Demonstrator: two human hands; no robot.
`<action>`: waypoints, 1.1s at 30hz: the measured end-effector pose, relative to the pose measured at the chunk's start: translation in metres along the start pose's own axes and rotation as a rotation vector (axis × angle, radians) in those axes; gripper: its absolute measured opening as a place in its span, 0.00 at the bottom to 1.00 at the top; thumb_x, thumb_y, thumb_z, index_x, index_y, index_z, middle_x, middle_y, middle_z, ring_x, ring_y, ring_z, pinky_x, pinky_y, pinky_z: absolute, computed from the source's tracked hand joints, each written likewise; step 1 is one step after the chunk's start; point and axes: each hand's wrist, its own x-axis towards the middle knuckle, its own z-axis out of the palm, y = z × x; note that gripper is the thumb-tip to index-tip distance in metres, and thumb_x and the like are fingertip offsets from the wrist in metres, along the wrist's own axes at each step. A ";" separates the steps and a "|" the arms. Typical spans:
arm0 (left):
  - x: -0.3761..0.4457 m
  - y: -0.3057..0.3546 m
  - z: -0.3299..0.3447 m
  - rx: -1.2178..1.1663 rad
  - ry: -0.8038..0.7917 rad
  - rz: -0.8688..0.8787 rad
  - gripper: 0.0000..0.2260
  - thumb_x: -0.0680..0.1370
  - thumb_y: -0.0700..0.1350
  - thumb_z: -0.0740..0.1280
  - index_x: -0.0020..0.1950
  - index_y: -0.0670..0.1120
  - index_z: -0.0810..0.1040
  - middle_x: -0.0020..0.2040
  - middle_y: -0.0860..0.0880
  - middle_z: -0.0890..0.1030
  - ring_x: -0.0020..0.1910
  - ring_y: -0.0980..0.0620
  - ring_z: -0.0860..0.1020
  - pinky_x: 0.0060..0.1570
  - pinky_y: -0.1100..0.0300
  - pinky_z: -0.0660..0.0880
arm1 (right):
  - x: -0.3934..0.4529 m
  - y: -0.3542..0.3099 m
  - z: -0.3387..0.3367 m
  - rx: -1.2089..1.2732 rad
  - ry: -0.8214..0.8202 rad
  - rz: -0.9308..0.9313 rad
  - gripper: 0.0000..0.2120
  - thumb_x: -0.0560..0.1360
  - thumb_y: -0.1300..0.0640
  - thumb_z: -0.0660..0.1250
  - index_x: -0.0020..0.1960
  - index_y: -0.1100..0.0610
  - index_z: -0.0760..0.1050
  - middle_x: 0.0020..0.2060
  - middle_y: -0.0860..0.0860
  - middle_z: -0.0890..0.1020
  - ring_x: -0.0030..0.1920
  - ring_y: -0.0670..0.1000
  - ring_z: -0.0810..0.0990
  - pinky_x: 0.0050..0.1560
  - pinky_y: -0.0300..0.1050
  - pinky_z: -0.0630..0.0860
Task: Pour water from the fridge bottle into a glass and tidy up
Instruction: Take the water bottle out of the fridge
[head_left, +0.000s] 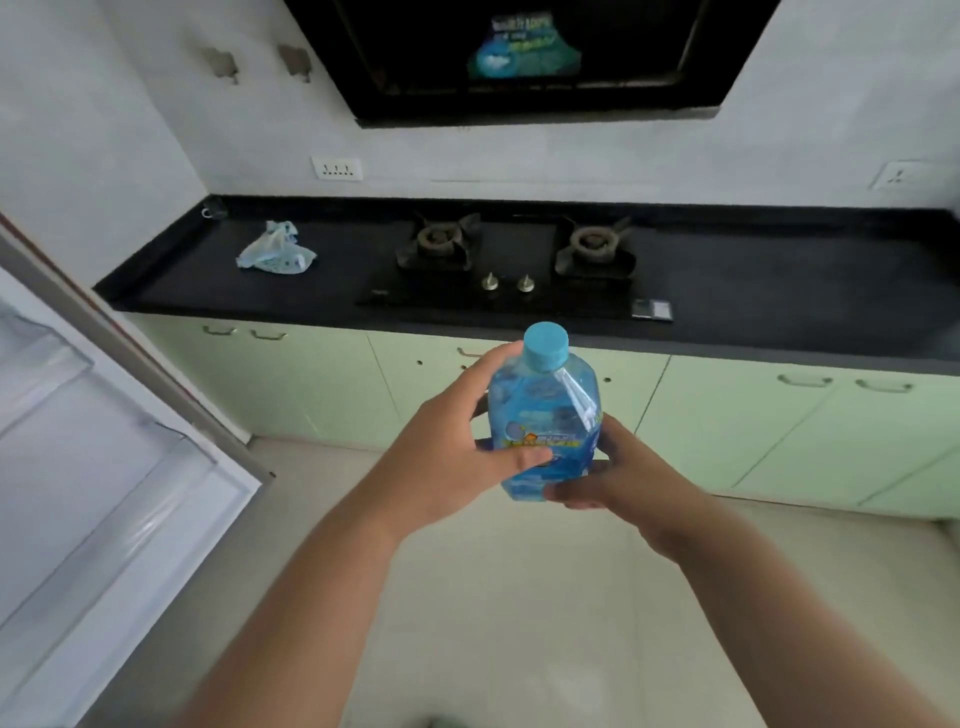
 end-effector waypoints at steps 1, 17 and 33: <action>0.001 0.006 0.009 0.003 -0.019 0.010 0.39 0.74 0.46 0.80 0.76 0.68 0.64 0.69 0.64 0.76 0.70 0.60 0.76 0.58 0.53 0.83 | -0.009 0.003 -0.008 0.004 0.016 0.002 0.35 0.69 0.66 0.80 0.67 0.42 0.72 0.61 0.42 0.82 0.52 0.46 0.87 0.56 0.52 0.85; 0.146 0.080 0.128 -0.041 -0.465 0.236 0.36 0.72 0.52 0.80 0.67 0.79 0.64 0.63 0.72 0.78 0.66 0.68 0.76 0.60 0.58 0.82 | -0.064 0.022 -0.153 0.169 0.516 0.070 0.36 0.69 0.65 0.81 0.70 0.43 0.71 0.64 0.41 0.80 0.54 0.48 0.87 0.57 0.55 0.85; 0.276 0.130 0.247 -0.051 -0.875 0.415 0.37 0.73 0.52 0.80 0.74 0.71 0.63 0.66 0.68 0.78 0.67 0.65 0.77 0.57 0.62 0.82 | -0.071 0.053 -0.254 0.345 0.876 0.082 0.37 0.69 0.65 0.81 0.70 0.41 0.71 0.64 0.42 0.81 0.52 0.49 0.87 0.53 0.53 0.85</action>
